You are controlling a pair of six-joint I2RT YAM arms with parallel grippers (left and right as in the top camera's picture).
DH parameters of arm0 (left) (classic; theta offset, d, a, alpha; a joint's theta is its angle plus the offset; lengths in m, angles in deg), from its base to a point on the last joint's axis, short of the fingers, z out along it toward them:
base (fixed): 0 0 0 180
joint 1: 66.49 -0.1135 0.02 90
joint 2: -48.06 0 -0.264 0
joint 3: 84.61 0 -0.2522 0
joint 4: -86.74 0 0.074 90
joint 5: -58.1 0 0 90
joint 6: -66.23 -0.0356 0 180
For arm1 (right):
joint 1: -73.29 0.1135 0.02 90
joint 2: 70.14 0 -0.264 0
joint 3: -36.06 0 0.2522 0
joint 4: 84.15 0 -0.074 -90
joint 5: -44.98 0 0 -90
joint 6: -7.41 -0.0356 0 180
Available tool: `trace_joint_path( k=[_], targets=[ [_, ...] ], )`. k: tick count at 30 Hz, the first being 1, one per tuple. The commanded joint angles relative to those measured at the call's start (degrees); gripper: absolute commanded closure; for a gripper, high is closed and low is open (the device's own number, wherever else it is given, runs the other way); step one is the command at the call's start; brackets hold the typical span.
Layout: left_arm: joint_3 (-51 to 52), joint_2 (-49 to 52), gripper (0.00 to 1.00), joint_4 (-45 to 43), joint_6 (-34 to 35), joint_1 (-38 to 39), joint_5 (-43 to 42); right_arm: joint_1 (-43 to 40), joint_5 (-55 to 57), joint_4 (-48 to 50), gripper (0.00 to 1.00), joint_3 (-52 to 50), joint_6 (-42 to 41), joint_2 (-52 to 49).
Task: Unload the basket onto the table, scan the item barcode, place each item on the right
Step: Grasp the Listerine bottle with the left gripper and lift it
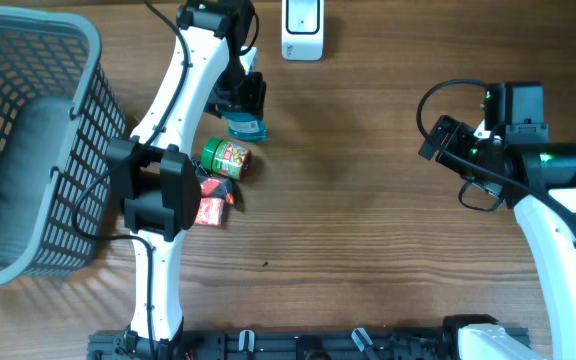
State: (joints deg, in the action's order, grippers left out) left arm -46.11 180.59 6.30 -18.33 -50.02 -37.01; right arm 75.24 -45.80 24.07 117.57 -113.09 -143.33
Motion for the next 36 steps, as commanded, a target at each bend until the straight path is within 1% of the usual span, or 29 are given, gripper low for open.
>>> trace_joint_path(
  k=[1, 3, 5, 7, 11, 12, 14, 18, 21, 23, 27, 31, 36],
  targets=[
    [0.1, -3.7, 0.51, -0.1, 8.2, 0.3, -9.7, 0.2, 1.4, 0.3, 0.0, -0.4, 0.5, -0.5],
    [0.1, -3.7, 0.51, 0.0, 11.8, 0.3, -12.6, 0.2, 1.4, 0.3, 0.0, -0.4, 0.5, -0.5],
    [0.1, -3.7, 0.53, -0.5, 16.5, 0.3, -18.0, 0.2, 1.4, 0.3, 0.0, -0.4, 0.6, -0.5],
    [0.1, -3.7, 0.55, -1.4, 19.1, 0.3, -22.2, 0.2, 1.4, 0.3, 0.0, -0.4, 0.6, -0.5],
    [0.1, -3.7, 0.54, -4.3, 23.3, 0.3, -31.9, 0.2, 1.4, 0.3, 0.0, -0.7, 0.5, -0.5],
    [0.1, -3.7, 0.55, -5.5, 25.4, 0.3, -35.1, 0.2, 1.4, 0.3, 0.0, -0.7, 0.5, -0.5],
    [0.1, -3.7, 0.59, -7.2, 28.7, 0.3, -38.4, 0.2, 1.4, 0.4, 0.0, -0.7, 0.5, -0.5],
    [0.1, -3.7, 0.59, -10.7, 36.3, 0.3, -45.1, 0.2, 1.4, 0.4, 0.0, -0.7, 0.5, -0.6],
    [0.1, -3.7, 0.6, -12.2, 38.8, 0.5, -50.4, 0.2, 1.4, 0.5, 0.0, -0.7, 0.5, -0.8],
    [0.1, -3.7, 0.63, -12.6, 39.2, 1.0, -53.5, 0.2, 1.4, 0.5, 0.0, -0.7, 0.5, -1.0],
    [0.1, -3.7, 0.64, -12.9, 41.9, 2.1, -54.9, 0.2, 1.4, 0.5, 0.0, -0.7, 0.5, -1.9],
    [0.1, -3.7, 0.65, -12.8, 42.9, 2.8, -55.6, 0.2, 1.4, 0.3, 0.0, -0.7, 0.6, -3.1],
    [0.1, -3.8, 0.69, -13.1, 43.2, 2.9, -55.5, 0.2, 1.4, 0.3, 0.0, -0.7, 0.6, -3.9]
  ],
)
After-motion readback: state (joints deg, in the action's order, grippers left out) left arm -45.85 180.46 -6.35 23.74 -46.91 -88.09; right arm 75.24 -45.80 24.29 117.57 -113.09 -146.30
